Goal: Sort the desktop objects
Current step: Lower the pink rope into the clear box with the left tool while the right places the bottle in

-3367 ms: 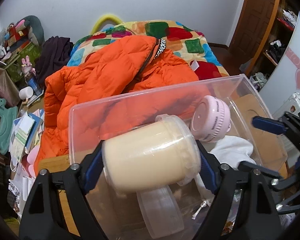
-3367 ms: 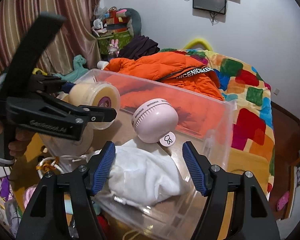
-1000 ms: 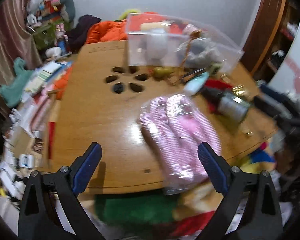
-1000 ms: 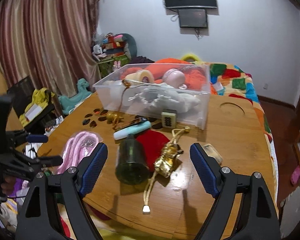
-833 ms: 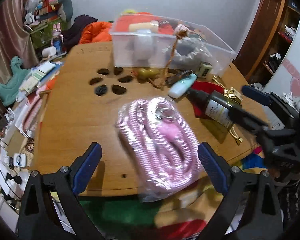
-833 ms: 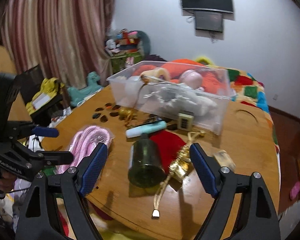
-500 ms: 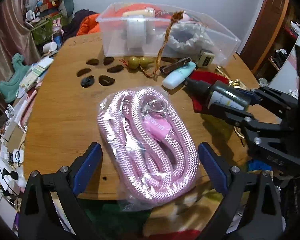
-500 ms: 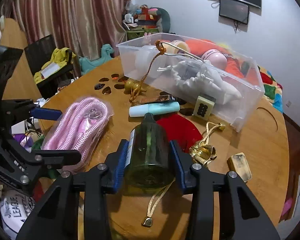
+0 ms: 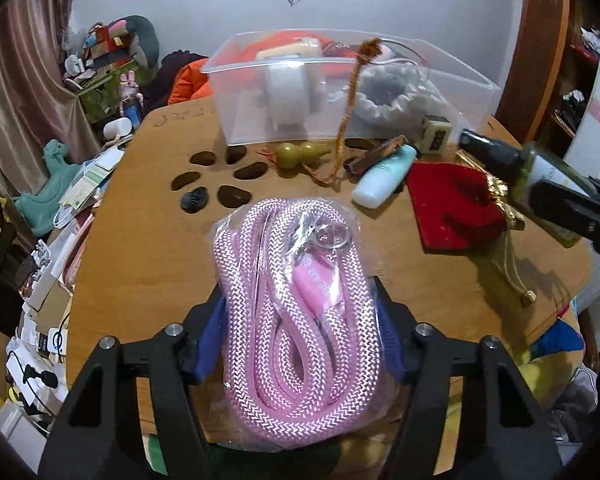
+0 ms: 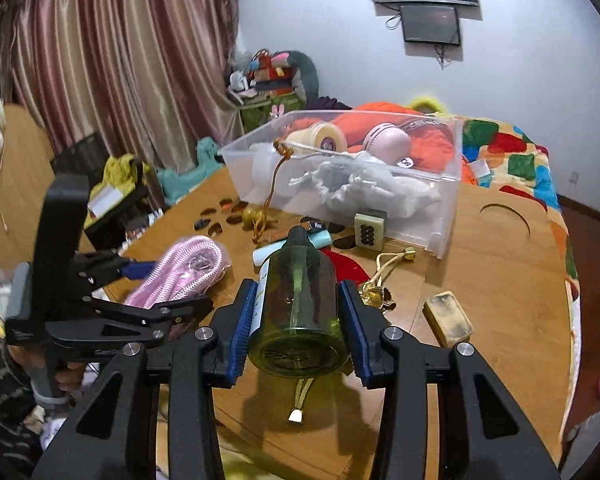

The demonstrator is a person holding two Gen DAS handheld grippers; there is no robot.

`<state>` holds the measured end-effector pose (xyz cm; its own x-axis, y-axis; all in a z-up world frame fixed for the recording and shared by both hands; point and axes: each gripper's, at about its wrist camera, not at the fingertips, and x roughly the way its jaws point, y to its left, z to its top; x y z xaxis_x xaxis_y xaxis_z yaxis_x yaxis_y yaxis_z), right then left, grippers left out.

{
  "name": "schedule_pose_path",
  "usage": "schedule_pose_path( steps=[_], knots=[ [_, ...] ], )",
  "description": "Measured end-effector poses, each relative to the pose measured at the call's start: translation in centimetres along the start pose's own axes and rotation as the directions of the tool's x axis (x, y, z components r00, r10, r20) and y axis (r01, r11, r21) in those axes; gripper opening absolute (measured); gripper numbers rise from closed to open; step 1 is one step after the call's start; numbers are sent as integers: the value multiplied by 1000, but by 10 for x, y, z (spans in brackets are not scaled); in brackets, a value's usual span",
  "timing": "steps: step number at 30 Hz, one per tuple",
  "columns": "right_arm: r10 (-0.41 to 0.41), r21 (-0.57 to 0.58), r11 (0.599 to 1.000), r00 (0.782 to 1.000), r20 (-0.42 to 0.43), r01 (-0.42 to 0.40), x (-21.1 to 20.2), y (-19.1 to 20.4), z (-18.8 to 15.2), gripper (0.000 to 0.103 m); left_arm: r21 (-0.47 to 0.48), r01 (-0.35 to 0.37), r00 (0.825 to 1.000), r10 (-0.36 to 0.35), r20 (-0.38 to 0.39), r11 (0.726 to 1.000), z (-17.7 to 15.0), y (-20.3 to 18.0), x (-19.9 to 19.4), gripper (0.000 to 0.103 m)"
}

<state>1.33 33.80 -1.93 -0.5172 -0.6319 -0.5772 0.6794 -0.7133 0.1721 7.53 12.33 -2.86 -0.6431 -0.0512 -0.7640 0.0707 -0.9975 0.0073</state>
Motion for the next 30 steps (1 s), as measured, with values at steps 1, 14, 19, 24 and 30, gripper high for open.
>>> schedule_pose_path(
  steps=[1, 14, 19, 24, 30],
  knots=[
    [0, 9, 1000, 1000, 4, 0, -1, 0, 0, 38, -2, -3, 1000, 3, 7, 1000, 0, 2, -2, 61],
    [-20, 58, 998, 997, 77, 16, -22, -4, 17, 38, -25, 36, 987, -31, 157, 999, 33, 16, -44, 60],
    [-44, 73, 997, 994, 103, 36, -27, -11, 28, 38, -18, 57, 979, -52, 195, 998, 50, 18, -55, 60],
    [-70, 82, 995, 990, 126, 60, -31, -18, 40, 38, -7, 65, 971, -61, 232, 998, 68, 22, -60, 60],
    [-87, 89, 993, 985, 152, 74, -33, -25, 55, 38, -5, 94, 958, -89, 273, 996, 91, 28, -63, 60]
  ],
)
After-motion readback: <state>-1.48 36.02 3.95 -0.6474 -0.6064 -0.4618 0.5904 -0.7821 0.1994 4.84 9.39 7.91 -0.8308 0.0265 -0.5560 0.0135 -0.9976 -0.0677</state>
